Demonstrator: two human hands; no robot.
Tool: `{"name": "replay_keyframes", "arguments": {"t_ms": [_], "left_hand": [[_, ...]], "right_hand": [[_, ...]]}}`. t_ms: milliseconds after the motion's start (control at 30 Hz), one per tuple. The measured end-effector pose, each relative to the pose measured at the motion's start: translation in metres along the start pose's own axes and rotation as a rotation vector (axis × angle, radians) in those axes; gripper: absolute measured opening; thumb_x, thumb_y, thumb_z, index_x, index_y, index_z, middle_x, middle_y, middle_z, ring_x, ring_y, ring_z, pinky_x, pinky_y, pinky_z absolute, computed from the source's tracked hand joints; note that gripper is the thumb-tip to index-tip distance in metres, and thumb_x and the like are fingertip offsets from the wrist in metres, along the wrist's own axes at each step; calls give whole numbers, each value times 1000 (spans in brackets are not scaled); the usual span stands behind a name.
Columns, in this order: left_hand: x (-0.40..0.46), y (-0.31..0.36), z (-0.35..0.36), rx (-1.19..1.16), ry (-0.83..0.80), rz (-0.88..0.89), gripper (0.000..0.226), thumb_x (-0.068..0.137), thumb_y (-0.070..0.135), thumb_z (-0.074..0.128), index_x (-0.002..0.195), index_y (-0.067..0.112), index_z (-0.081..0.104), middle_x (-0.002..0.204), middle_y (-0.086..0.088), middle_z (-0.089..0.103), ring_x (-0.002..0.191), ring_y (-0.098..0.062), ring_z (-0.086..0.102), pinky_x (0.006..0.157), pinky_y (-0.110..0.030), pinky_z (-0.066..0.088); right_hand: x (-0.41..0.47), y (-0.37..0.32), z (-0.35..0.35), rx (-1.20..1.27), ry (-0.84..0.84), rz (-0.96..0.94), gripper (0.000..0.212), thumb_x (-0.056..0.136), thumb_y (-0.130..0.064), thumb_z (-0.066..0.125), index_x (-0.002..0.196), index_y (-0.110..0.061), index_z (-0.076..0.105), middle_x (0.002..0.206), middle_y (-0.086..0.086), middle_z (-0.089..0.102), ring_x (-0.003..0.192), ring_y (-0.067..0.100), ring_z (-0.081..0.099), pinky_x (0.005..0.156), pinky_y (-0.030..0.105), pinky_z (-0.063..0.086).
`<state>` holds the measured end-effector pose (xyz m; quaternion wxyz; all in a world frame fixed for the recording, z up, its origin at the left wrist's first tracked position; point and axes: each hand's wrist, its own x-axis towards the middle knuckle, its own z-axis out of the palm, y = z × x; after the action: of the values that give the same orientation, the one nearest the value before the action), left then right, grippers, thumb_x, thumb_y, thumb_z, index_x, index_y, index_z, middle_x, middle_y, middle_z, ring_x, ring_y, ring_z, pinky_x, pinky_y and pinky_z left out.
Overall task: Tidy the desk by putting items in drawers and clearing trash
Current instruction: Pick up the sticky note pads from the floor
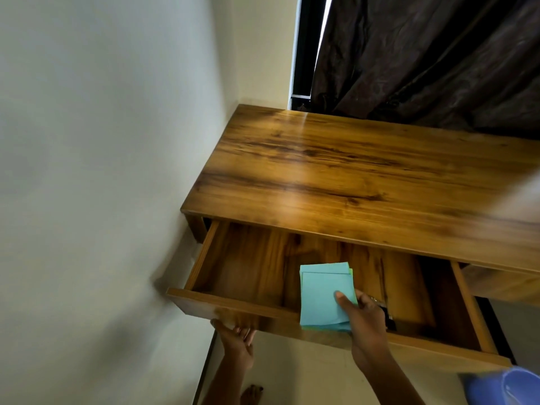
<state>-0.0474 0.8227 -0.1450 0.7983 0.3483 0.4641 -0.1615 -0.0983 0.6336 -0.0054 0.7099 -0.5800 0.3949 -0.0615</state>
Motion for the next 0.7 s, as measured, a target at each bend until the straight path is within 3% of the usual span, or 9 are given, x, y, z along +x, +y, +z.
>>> {"name": "replay_keyframes", "arguments": {"t_ms": [67, 100, 200, 333, 367, 433, 533, 633, 700], "left_hand": [[-11, -4, -7, 17, 10, -5, 90, 86, 75, 13, 147, 10, 28, 146, -22, 37, 136, -42, 30, 112, -39, 25], [-20, -4, -7, -2, 62, 19, 87, 87, 73, 14, 147, 11, 26, 151, -19, 30, 141, -40, 20, 116, -42, 15], [-57, 11, -3, 140, 427, 361, 59, 99, 42, 22, 143, 3, 31, 145, -23, 36, 133, -40, 34, 109, -47, 28], [-88, 39, -1, 344, 686, 1097, 52, 90, 39, 34, 121, 3, 54, 122, -25, 53, 110, -38, 51, 90, -50, 42], [-92, 43, 3, 457, 668, 1278, 44, 90, 32, 38, 115, 2, 57, 114, -24, 57, 104, -35, 54, 86, -48, 45], [-106, 48, 18, 590, 401, 1519, 31, 87, 21, 44, 107, 3, 62, 100, -16, 64, 91, -20, 57, 78, -40, 49], [-122, 38, 43, 834, -121, 1395, 32, 89, 35, 43, 108, 16, 61, 100, 0, 65, 89, -13, 61, 76, -26, 51], [-125, 18, 65, 1187, -479, 821, 43, 91, 41, 52, 128, 20, 47, 122, -1, 58, 104, -12, 58, 80, -20, 48], [-122, 11, 76, 1259, -584, 505, 52, 90, 43, 52, 135, 22, 37, 128, 1, 52, 103, -12, 56, 74, -16, 49]], "right_hand": [[-6, 6, -3, -9, 7, 8, 35, 87, -12, 63, 120, -5, 55, 105, 10, 62, 80, 15, 60, 57, 25, 47], [-9, 9, -5, -11, 10, 16, 36, 87, -13, 63, 121, -4, 54, 106, 10, 62, 80, 15, 60, 57, 24, 47], [-16, 17, -10, 12, 11, 33, 36, 88, -12, 62, 121, -1, 54, 108, 12, 62, 80, 15, 59, 58, 25, 47], [-23, 22, -18, 63, 41, 37, 36, 89, -12, 60, 122, 0, 53, 114, 15, 61, 85, 20, 60, 62, 26, 49], [-24, 21, -19, 72, 51, 35, 36, 89, -12, 60, 122, 0, 52, 114, 15, 61, 87, 21, 59, 62, 26, 49], [-25, 19, -19, 85, 57, 35, 36, 90, -12, 59, 123, -1, 51, 111, 12, 59, 88, 21, 58, 61, 24, 49], [-22, 14, -16, 87, 24, 35, 38, 91, -14, 59, 126, -5, 48, 111, 10, 58, 88, 20, 59, 62, 25, 51], [-17, 13, -7, 77, -21, 36, 42, 90, -18, 60, 129, -9, 47, 117, 12, 59, 96, 24, 62, 72, 33, 55], [-15, 14, 3, 60, -51, 25, 42, 91, -19, 59, 130, -11, 47, 117, 12, 60, 97, 24, 62, 75, 35, 56]]}}
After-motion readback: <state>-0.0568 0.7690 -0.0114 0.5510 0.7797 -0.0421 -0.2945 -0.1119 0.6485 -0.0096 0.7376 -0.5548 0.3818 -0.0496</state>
